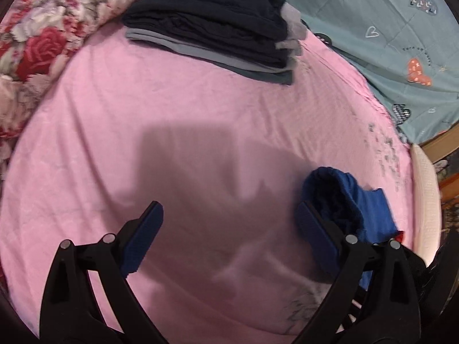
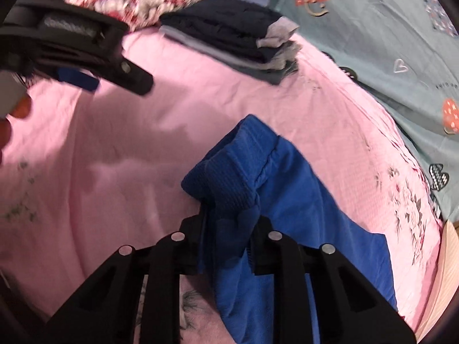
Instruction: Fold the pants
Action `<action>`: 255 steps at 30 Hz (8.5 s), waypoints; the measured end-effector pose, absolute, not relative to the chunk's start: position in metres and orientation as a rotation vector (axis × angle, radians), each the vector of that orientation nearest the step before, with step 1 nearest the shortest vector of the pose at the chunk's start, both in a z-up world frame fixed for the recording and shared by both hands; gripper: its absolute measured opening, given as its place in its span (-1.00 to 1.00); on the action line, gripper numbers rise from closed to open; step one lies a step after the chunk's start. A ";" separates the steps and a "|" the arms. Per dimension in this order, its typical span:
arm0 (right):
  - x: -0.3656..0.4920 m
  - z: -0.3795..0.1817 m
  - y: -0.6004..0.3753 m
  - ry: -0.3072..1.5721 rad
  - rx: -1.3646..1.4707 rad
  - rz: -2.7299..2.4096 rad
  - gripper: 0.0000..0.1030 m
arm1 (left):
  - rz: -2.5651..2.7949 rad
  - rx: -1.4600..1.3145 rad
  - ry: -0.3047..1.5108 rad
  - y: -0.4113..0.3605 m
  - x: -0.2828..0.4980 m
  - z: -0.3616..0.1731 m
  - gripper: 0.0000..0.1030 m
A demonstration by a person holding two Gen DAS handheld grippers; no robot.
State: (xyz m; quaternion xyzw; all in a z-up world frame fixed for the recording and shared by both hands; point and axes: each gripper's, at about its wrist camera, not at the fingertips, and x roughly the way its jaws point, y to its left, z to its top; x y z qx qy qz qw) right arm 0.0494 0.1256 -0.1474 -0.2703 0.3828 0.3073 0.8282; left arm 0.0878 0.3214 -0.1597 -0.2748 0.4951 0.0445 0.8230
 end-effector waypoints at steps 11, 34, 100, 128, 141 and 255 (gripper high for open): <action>0.040 -0.144 0.117 0.777 -0.562 0.637 -0.57 | -0.271 -0.794 1.193 0.260 0.149 -0.183 0.96; 0.015 -0.140 0.131 0.713 -0.680 0.517 0.09 | -0.363 -0.908 1.238 0.249 0.173 -0.197 -0.32; -0.004 -0.113 -0.209 0.796 0.186 0.244 -0.59 | -0.627 -0.511 1.375 -0.099 0.210 -0.125 -0.34; -0.008 -0.145 -0.327 0.980 0.576 0.202 -0.17 | -0.450 -0.134 1.251 -0.045 0.142 -0.124 0.18; 0.042 -0.185 -0.318 0.999 0.554 0.202 -0.32 | -0.579 -0.079 1.376 -0.059 0.126 -0.183 0.17; -0.011 -0.182 -0.116 1.031 0.425 0.114 -0.36 | -0.660 -0.279 1.417 -0.025 0.289 -0.196 -0.32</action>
